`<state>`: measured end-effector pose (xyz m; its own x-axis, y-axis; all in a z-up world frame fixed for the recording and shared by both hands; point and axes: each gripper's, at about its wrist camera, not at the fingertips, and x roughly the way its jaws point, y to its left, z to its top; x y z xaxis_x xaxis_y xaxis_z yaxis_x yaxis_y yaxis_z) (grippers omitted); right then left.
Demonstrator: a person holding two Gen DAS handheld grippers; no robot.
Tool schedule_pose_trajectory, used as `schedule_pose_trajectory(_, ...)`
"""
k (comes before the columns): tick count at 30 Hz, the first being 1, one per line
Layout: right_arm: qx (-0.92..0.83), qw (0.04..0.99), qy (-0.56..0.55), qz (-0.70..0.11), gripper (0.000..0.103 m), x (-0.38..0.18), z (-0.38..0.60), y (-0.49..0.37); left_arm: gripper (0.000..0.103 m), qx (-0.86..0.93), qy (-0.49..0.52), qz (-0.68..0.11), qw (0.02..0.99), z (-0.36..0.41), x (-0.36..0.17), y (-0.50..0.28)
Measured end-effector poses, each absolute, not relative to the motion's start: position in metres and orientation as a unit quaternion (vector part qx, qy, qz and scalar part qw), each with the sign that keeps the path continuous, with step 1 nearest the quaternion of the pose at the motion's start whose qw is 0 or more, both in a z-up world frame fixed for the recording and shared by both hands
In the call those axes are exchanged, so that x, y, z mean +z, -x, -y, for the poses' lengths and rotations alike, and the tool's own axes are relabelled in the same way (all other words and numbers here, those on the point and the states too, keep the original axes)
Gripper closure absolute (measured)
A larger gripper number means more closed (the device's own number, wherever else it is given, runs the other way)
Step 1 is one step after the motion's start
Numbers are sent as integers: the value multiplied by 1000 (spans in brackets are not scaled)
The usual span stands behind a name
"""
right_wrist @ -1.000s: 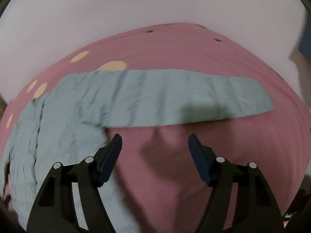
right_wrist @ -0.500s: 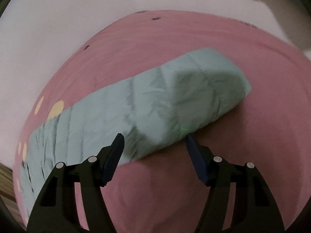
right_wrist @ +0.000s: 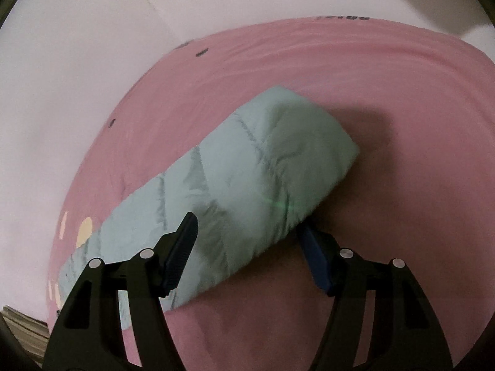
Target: Fold large clothes
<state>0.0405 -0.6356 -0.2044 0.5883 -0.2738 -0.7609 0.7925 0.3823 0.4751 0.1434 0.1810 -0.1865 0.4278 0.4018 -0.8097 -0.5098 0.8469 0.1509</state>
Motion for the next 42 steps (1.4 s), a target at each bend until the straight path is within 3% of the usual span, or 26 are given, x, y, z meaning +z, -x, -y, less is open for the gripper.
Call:
schedule_pose_trajectory(3,-360,776,-438,-277,42,-207,642,-46,4,271,57,-462,843,-181,-186,-144)
schedule_pose_trajectory(6,-387,770,-429,-270,77,-206,643,-47,4,271,56,-462,843,-181,-186,-144)
schedule_pose_trajectory(7,-376,776,-429,-267,94,-206,643,-49,4,272,56,-461,843,-181,-186,-144)
schedule_pose_trajectory(8,-364,779,-436,-267,97,-207,643,-52,4,272,55,-461,843,-181,-186,-144)
schedule_pose_trajectory(15,-331,822,-385,-258,99,-165,609,-69,4,271,56,-462,843,-181,-186,-145)
schedule_pose_trajectory(25,-177,917,-210,-291,99,-98,427,-178,4,270,60,-462,843,-181,-187,-145)
schedule_pose_trajectory(33,-55,935,-112,-333,99,-92,268,-248,4,262,76,-461,845,-185,-188,-143)
schedule_pose_trajectory(42,37,922,-26,-383,99,-124,143,-289,4,259,82,-460,845,-186,-188,-142)
